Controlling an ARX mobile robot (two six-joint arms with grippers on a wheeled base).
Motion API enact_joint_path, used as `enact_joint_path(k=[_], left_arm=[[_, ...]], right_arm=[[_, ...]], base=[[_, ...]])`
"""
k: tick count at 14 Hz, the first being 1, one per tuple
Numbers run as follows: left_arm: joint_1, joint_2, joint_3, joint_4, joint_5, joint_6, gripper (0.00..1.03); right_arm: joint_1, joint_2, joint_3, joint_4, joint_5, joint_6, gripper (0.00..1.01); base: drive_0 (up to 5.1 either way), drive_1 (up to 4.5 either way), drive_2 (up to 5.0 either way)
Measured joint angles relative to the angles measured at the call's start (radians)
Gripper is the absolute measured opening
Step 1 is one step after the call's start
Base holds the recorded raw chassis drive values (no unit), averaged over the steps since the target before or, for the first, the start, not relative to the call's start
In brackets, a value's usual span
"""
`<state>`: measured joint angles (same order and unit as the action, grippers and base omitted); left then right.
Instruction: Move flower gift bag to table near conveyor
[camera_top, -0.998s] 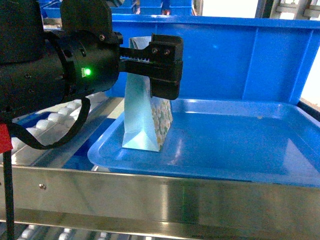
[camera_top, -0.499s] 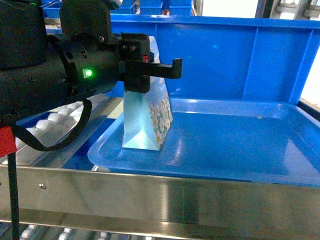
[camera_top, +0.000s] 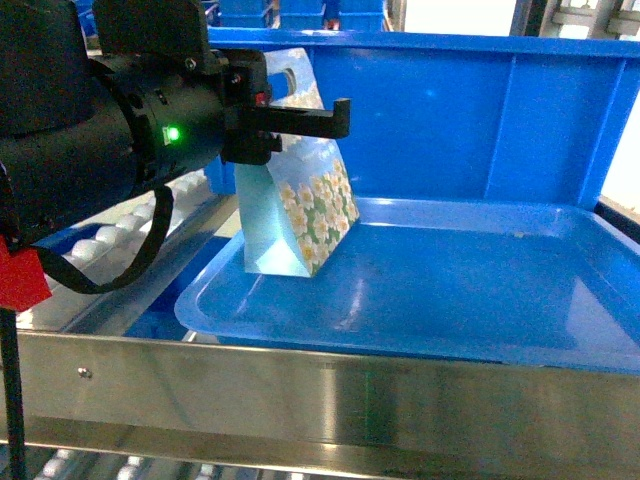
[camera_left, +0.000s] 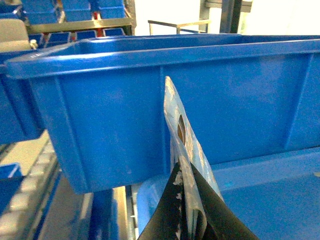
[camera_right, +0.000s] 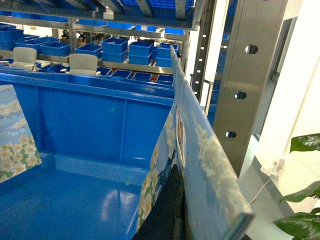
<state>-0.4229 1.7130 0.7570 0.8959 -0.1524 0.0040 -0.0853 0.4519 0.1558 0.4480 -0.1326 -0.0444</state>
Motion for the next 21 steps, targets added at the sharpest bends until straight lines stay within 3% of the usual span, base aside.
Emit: enact_joint_path(k=[2, 4, 7, 9, 12, 13, 14, 21], left_arm=[[-0.003, -0.064, -0.029, 0.034, -0.066, 0.061, 0.02], [0.025, -0.176, -0.074, 0.029, -0.145, 0.063, 0.02], [0.095, -0.354, -0.212, 0.037, -0.191, 0.056, 0.02], [0.154, -0.527, -0.33, -0.01, -0.167, 0.072, 0.02], [0.253, -0.889, -0.484, -0.212, -0.161, 0.115, 0.02], [0.262, -0.999, -0.512, -0.275, -0.159, 0.129, 0.02], [0.262, -1.027, -0.512, -0.259, -0.147, 0.136, 0.02], [0.259, -1.02, -0.506, -0.268, -0.143, 0.136, 0.02]], right_arm=[[0.0, 0.0, 0.0, 0.0, 0.0, 0.0, 0.02], [0.0, 0.0, 0.0, 0.0, 0.0, 0.0, 0.02], [0.0, 0.0, 0.0, 0.0, 0.0, 0.0, 0.02], [0.0, 0.0, 0.0, 0.0, 0.0, 0.0, 0.02], [0.0, 0.0, 0.0, 0.0, 0.0, 0.0, 0.02], [0.0, 0.0, 0.0, 0.001, 0.0, 0.0, 0.02], [0.0, 0.0, 0.0, -0.002, 0.001, 0.0, 0.02], [0.0, 0.0, 0.0, 0.001, 0.0, 0.0, 0.02]], base=[[0.0, 0.0, 0.0], [0.0, 0.0, 0.0], [0.0, 0.0, 0.0], [0.0, 0.0, 0.0], [0.0, 0.0, 0.0], [-5.0, 2.41, 2.4], [-5.0, 1.32, 3.3], [-4.8, 1.31, 3.6]])
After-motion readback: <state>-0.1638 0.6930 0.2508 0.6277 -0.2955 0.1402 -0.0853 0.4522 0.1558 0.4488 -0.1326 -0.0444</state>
